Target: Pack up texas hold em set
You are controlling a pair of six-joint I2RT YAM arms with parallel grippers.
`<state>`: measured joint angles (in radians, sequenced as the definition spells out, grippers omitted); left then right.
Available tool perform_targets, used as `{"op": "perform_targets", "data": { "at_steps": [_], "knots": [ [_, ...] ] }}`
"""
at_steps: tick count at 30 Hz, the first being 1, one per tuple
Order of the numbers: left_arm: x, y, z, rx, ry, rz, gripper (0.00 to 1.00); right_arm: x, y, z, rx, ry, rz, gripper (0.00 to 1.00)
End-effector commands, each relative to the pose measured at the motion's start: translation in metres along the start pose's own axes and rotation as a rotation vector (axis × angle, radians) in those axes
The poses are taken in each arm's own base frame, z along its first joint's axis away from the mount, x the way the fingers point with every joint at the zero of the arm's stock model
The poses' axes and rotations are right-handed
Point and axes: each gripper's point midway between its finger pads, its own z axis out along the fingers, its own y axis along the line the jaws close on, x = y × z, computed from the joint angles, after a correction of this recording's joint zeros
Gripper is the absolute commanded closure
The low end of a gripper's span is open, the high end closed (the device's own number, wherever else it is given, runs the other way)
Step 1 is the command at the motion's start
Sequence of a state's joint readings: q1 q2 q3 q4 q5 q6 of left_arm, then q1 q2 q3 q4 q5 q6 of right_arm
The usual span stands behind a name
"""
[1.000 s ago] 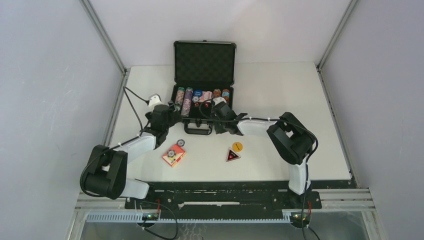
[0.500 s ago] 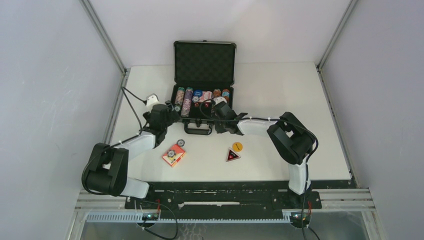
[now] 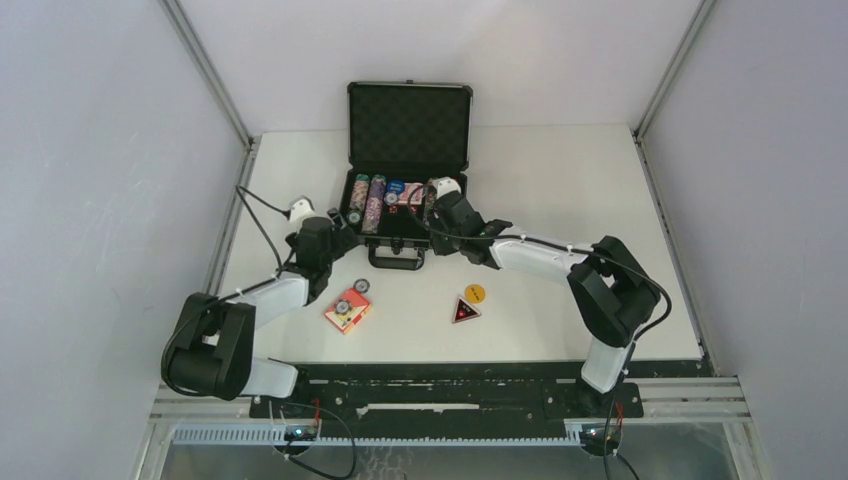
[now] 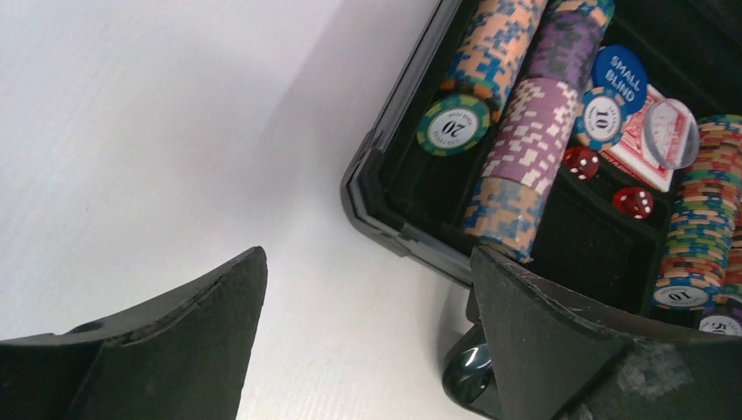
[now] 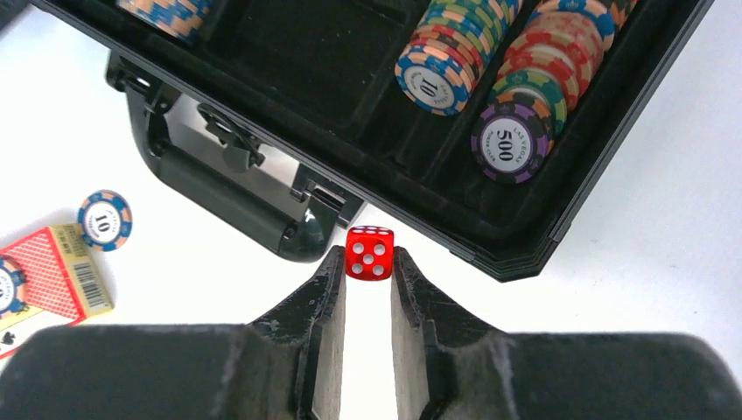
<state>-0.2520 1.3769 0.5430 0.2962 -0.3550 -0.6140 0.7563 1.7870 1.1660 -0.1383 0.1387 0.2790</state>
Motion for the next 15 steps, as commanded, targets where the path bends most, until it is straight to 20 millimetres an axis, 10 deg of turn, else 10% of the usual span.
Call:
{"op": "perform_targets", "data": {
  "at_steps": [1,15],
  "knots": [
    [-0.01,0.0,-0.007,0.009,-0.046,-0.072,0.1,-0.038,0.014,-0.013,-0.04,-0.092,0.02,0.79],
    [0.012,0.015,-0.03,0.024,-0.026,-0.126,0.14,-0.092,0.018,0.047,-0.038,-0.117,-0.004,0.78]
  ]
}}
